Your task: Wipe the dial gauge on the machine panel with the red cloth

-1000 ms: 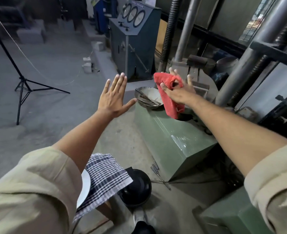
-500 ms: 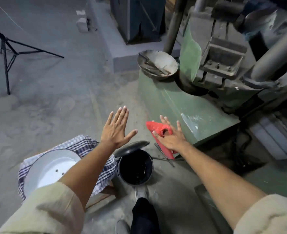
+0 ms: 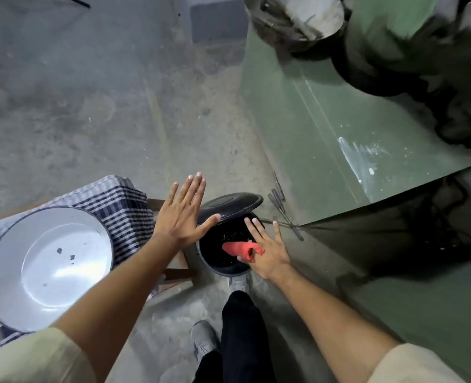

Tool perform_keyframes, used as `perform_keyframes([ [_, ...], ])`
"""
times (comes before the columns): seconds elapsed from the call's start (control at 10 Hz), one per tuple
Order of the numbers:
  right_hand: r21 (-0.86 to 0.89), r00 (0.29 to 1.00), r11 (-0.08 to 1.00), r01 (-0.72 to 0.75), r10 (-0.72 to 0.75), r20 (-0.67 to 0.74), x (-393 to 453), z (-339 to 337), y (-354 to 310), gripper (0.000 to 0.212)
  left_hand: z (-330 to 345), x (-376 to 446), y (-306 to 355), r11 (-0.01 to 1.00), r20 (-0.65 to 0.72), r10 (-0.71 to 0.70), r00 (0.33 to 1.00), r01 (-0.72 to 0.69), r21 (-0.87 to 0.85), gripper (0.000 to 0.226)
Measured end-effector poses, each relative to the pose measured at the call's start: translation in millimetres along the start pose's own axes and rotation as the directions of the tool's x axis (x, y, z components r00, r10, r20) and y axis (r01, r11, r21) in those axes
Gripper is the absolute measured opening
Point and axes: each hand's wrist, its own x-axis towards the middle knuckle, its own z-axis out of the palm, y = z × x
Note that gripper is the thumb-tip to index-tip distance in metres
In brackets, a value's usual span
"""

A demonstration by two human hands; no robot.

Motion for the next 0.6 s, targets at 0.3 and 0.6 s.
perform_keyframes([
  [0.3, 0.215, 0.985, 0.977, 0.001, 0.036, -0.168, 31, -9, -7, 0.08, 17, -10, -19, 0.997, 0.055, -0.071, 0.996, 0.071, -0.005, 0.101],
  [0.6, 0.301, 0.938, 0.95, -0.079, 0.173, -0.3, 13, -48, 26, 0.094, -12, -16, -14, 0.996, 0.031, -0.071, 0.997, 0.072, -0.048, 0.102],
])
